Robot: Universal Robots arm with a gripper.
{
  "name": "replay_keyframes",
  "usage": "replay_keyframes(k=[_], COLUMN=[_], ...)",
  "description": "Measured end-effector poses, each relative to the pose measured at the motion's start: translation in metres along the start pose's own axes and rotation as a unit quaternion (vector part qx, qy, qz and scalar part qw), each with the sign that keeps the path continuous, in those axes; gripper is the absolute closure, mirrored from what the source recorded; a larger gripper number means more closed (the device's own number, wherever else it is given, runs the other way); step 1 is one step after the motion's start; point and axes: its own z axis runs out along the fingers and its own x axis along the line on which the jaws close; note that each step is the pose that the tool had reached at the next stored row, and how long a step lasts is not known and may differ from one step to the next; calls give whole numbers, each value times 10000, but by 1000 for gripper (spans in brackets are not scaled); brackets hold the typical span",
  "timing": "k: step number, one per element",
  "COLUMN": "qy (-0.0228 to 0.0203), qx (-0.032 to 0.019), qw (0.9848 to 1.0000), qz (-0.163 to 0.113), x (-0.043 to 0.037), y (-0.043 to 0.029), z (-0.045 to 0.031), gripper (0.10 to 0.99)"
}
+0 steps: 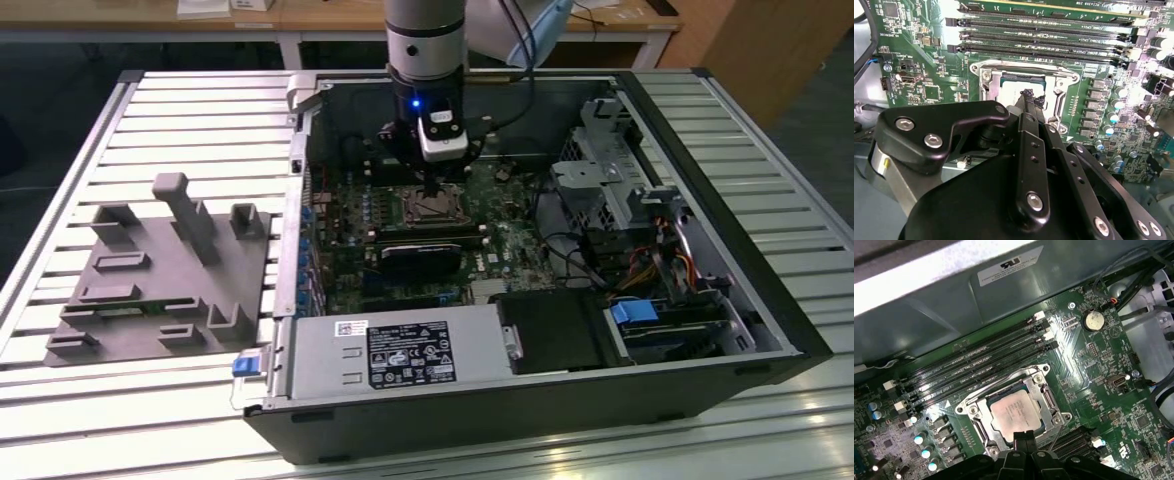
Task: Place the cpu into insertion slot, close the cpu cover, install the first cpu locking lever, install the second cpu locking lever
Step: 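Install the second cpu locking lever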
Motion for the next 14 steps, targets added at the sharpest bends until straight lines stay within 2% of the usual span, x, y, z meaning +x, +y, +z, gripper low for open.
replay_keyframes(k=[9,14], qy=[0,0], qx=[0,0], qw=[10000,10000], qz=[0,-1], x=[-1,-5], y=[-2,-2], z=[0,-47], gripper=[984,984])
